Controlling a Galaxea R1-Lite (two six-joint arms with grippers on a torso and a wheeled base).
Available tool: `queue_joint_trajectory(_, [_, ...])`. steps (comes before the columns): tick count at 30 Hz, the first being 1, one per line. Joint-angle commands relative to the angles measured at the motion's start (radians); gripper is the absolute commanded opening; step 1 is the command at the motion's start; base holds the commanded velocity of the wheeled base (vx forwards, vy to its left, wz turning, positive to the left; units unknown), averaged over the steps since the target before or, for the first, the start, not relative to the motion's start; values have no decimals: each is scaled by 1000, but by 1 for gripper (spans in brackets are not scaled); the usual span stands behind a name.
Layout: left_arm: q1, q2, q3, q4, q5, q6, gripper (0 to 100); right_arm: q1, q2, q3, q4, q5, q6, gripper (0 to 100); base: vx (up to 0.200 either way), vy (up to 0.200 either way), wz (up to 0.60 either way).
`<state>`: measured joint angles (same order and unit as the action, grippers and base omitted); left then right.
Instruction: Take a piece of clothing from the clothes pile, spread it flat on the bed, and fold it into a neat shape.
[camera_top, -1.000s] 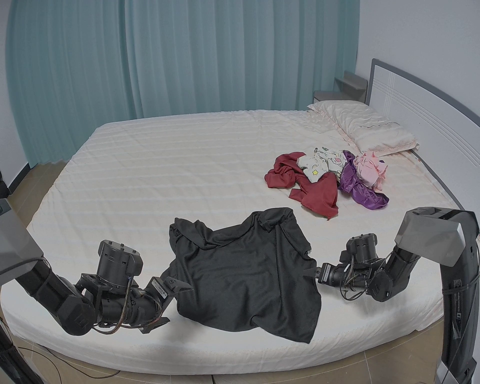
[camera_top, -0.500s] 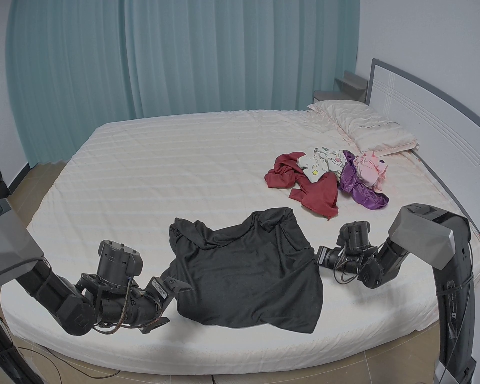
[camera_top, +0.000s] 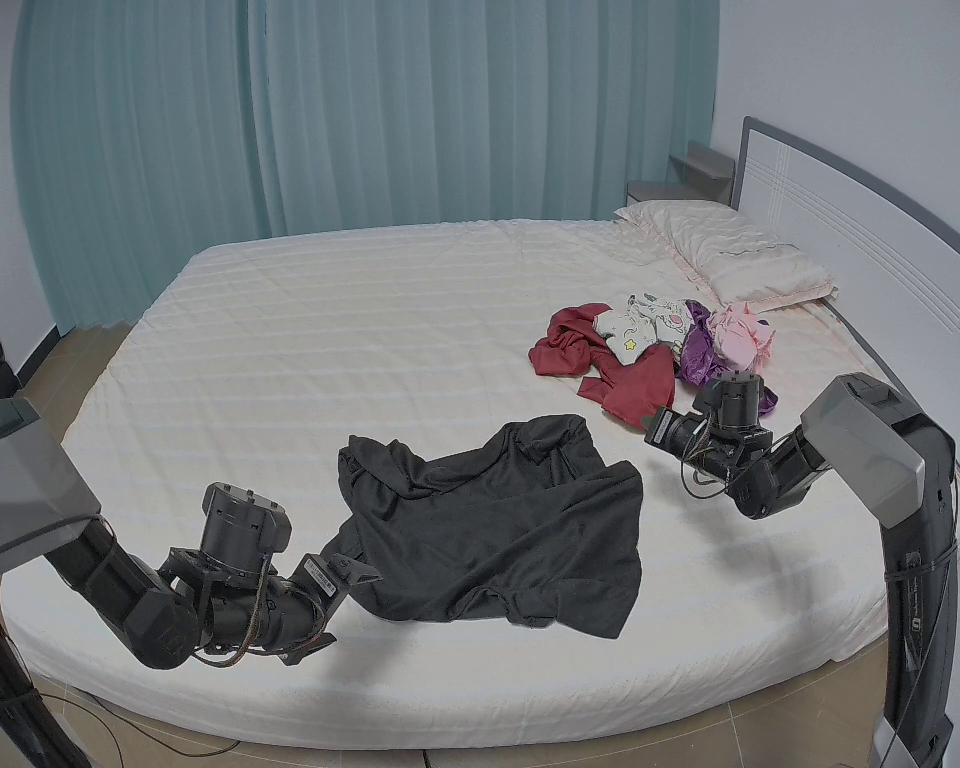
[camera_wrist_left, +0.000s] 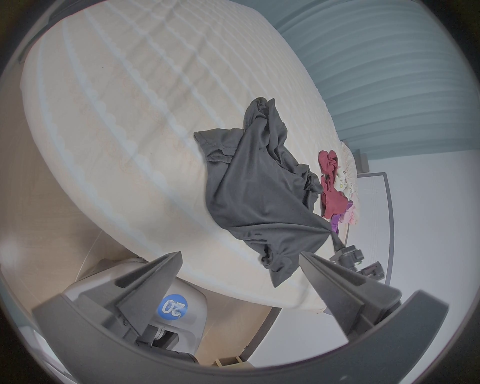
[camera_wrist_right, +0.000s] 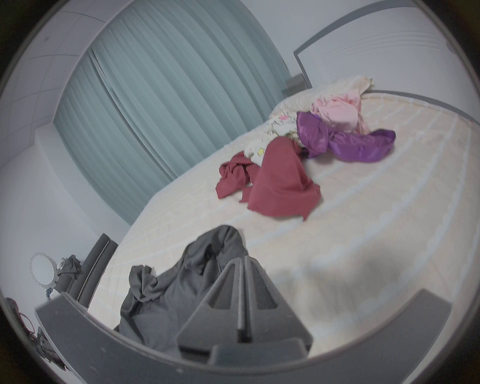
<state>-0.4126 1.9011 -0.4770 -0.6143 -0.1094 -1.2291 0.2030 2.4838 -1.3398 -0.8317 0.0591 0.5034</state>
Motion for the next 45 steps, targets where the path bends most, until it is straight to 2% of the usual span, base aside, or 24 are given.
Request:
queue_joint_trajectory(1, [3,21,0,-7,2,0,100,1,53,-82,13,-4,-5,100,0,0,0])
queue_joint_trajectory(4, [5,23,-2,-7,0,0,100,3,44,-44,22,-1,-6,100,0,0,0])
queue_joint_trajectory(10, [24,52,-17,-13,2,10,100,26,-75,263,-6,65,3,100,0,0,0])
queue_joint_trajectory(11, [24,52,-17,-13,2,10,100,26,-75,263,-6,65,3,100,0,0,0])
queue_joint_trajectory(14, [63,101,-66,-30,40,50,100,62,-132,430,-40,71,40,100,0,0,0])
queue_joint_trajectory(19, [67,159,-134,-24,77,71,100,99,-168,544,-79,73,58,100,0,0,0])
queue_joint_trajectory(21, [67,182,-160,-21,83,79,100,104,-164,556,-78,71,58,100,0,0,0])
queue_joint_trajectory(25, [67,211,-198,-22,152,77,100,110,-160,571,-76,71,56,100,0,0,0])
queue_joint_trajectory(31, [83,220,-166,-28,129,71,100,113,-126,522,-41,94,49,100,0,0,0])
queue_joint_trajectory(39, [86,211,-143,-28,88,63,100,127,-46,399,85,96,40,100,0,0,0])
queue_joint_trajectory(42, [93,202,-120,-44,86,57,100,119,-11,332,140,93,-5,100,0,0,0])
queue_joint_trajectory(43, [93,200,-117,-51,86,53,100,116,1,306,151,93,-5,0,0,0,0])
queue_joint_trajectory(45, [93,205,-117,-56,85,51,100,111,17,280,149,91,-5,0,0,0,0])
